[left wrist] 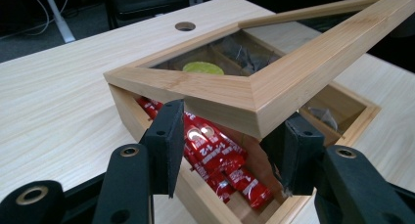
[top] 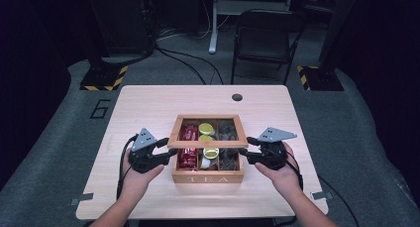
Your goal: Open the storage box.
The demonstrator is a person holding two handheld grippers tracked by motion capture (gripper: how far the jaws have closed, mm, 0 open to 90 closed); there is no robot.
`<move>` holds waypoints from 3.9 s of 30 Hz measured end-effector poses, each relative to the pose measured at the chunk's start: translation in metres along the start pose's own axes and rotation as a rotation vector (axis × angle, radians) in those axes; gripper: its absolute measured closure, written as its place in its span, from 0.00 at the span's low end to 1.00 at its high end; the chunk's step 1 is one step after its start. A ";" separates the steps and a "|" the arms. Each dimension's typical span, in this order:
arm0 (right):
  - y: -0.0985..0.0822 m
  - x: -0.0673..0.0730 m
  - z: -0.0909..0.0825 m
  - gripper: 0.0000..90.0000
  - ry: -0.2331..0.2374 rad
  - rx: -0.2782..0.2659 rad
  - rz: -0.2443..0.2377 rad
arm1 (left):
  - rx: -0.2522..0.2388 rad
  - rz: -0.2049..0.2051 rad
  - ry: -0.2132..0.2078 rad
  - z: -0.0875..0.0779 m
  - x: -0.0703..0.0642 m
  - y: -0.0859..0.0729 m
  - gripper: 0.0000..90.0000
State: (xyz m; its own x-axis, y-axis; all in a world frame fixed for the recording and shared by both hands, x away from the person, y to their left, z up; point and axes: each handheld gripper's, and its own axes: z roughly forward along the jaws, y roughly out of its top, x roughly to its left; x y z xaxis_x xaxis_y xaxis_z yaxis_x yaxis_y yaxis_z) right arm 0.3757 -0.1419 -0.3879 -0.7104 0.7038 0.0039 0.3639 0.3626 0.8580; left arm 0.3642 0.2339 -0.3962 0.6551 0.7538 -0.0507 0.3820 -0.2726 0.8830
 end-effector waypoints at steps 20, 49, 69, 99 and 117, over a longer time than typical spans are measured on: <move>0.031 -0.010 -0.002 0.58 -0.060 -0.046 -0.041 | -0.027 0.013 0.029 0.001 0.012 0.034 0.59; 0.045 -0.024 0.023 0.61 -0.132 -0.038 -0.025 | -0.023 0.000 0.037 0.006 0.021 0.054 0.60; 0.050 -0.027 0.027 0.64 -0.141 -0.031 -0.015 | -0.041 -0.037 0.047 0.021 0.033 0.049 0.55; 0.059 -0.033 0.030 0.65 -0.147 -0.049 -0.003 | -0.055 -0.012 0.111 0.038 0.038 0.054 0.64; 0.070 -0.040 0.033 0.66 -0.153 -0.052 0.028 | -0.035 -0.020 0.106 0.041 0.045 0.067 0.65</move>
State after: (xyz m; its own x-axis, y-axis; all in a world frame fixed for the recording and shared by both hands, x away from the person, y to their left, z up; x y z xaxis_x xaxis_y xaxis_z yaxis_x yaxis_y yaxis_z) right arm 0.4496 -0.1243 -0.3453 -0.5988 0.7995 -0.0472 0.3473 0.3123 0.8842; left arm 0.4466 0.2249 -0.3581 0.5742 0.8185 -0.0200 0.3702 -0.2378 0.8980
